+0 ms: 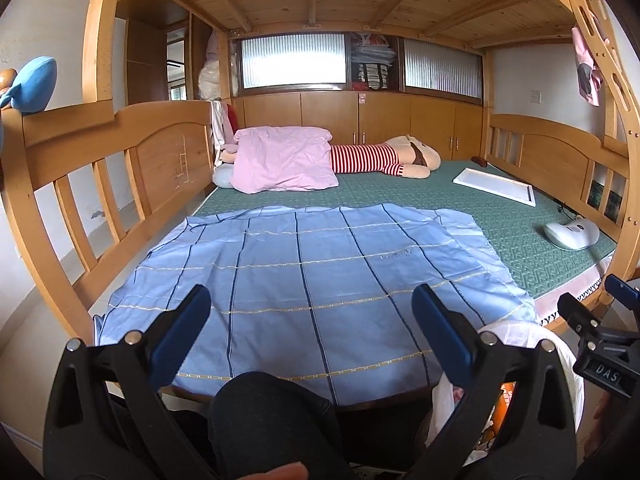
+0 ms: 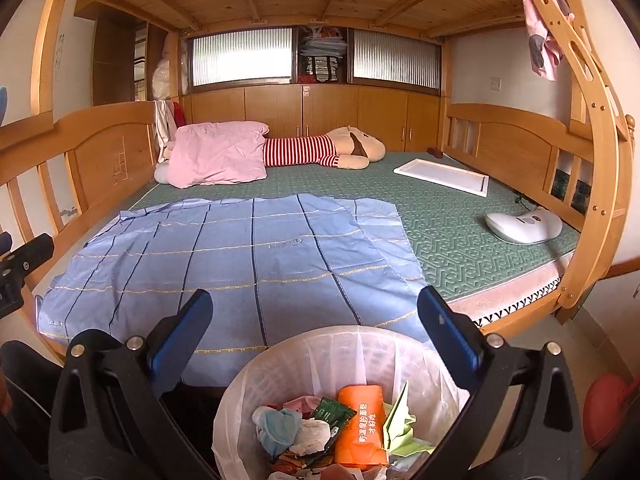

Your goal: Collect trash

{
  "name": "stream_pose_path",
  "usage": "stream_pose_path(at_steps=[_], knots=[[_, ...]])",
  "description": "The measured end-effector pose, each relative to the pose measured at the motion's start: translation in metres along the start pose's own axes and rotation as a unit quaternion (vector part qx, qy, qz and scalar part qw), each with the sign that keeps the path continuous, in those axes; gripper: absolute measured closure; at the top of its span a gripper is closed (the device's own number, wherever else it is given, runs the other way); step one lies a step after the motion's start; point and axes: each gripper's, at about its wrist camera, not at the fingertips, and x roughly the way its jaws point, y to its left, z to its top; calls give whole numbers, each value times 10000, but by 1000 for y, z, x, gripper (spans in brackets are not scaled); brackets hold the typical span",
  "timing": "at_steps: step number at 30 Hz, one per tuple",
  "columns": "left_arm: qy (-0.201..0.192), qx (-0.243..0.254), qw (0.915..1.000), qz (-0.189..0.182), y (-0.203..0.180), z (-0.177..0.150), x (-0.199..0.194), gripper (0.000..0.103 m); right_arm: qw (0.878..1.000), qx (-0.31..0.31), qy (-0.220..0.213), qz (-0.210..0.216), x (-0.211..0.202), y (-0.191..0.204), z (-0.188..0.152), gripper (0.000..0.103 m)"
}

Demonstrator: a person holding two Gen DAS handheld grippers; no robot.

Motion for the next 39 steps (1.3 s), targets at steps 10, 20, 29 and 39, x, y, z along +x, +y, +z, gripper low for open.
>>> stream_pose_path(at_steps=[10,20,29,39], knots=[[6,-12,10000,-17,2,0,0,3,10000,-16,14,-4,-14,-5,18,3],[22,1,10000,-19,1,0,1,3,10000,26,29,-43,-19,-6,22,3],[36,12,10000,-25,-1,0,2,3,10000,26,39,-50,-19,-6,22,3],[47,1,10000,-34,-1,-1,2,3,9999,79,85,-77,-16,-4,17,3]])
